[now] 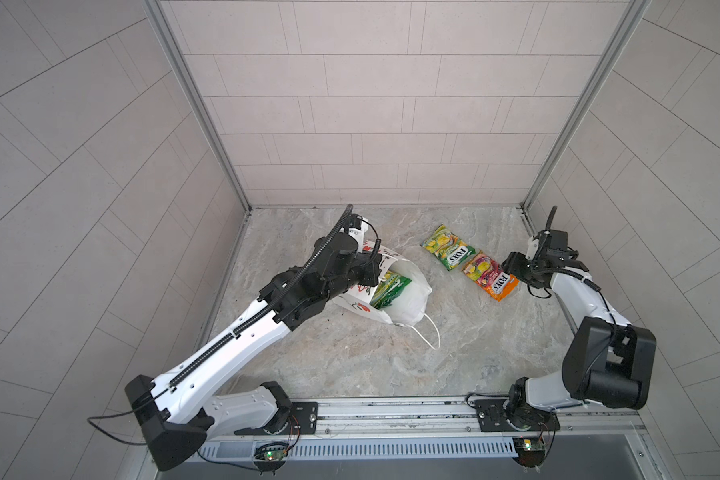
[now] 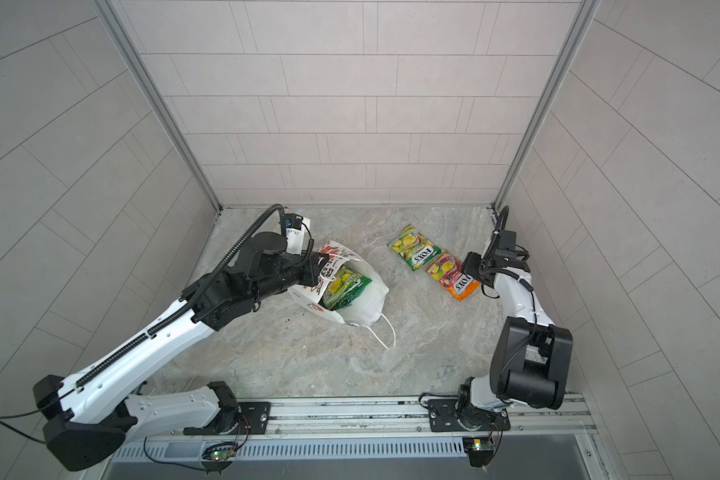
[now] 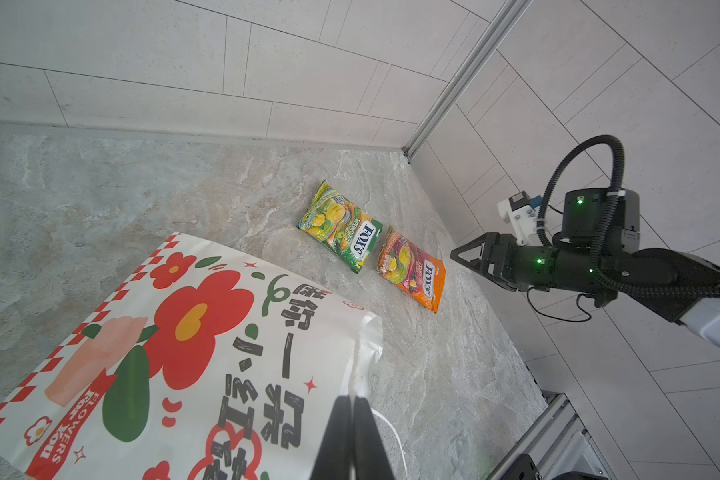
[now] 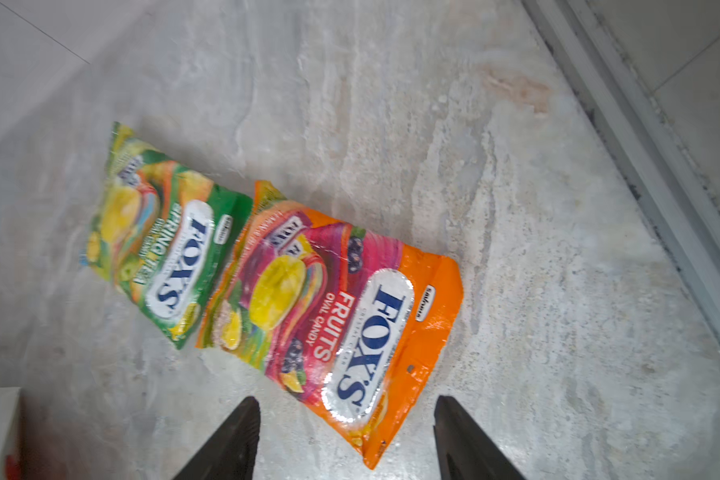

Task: Take the snacks out of the paper bag
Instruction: 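Lower the orange packet beside the green packet and open the right gripper, then move the right gripper back to the bag opening while the left gripper holds the bag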

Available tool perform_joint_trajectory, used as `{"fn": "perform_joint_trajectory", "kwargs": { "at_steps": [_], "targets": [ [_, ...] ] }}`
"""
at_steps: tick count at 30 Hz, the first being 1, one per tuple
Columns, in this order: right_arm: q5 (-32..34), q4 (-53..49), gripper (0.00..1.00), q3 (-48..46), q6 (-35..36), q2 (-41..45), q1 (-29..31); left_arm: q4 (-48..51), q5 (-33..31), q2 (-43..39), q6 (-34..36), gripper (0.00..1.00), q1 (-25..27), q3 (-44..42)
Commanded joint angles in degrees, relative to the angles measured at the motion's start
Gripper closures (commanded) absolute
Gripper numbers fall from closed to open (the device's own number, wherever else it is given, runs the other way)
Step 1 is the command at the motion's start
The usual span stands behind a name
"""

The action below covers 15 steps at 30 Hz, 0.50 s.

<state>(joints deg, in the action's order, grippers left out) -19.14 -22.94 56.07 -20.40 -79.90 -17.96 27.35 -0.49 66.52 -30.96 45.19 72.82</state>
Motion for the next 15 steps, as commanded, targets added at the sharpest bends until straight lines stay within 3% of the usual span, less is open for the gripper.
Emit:
{"fn": "perform_joint_trajectory", "kwargs": {
  "at_steps": [1,10,15],
  "targets": [
    [-9.4,6.8,0.33,-4.2,-4.3,2.9,-0.1,-0.3,-0.1,-1.4,1.3,1.00,0.3,0.3],
    [-26.6,20.1,0.35,-14.3,-15.9,13.0,1.6,-1.4,2.6,-1.8,3.1,1.00,0.3,0.2],
    [-28.1,21.4,0.35,-17.2,-16.2,20.2,7.6,-1.6,2.4,-2.2,3.3,1.00,0.3,-0.1]
  ]
}}
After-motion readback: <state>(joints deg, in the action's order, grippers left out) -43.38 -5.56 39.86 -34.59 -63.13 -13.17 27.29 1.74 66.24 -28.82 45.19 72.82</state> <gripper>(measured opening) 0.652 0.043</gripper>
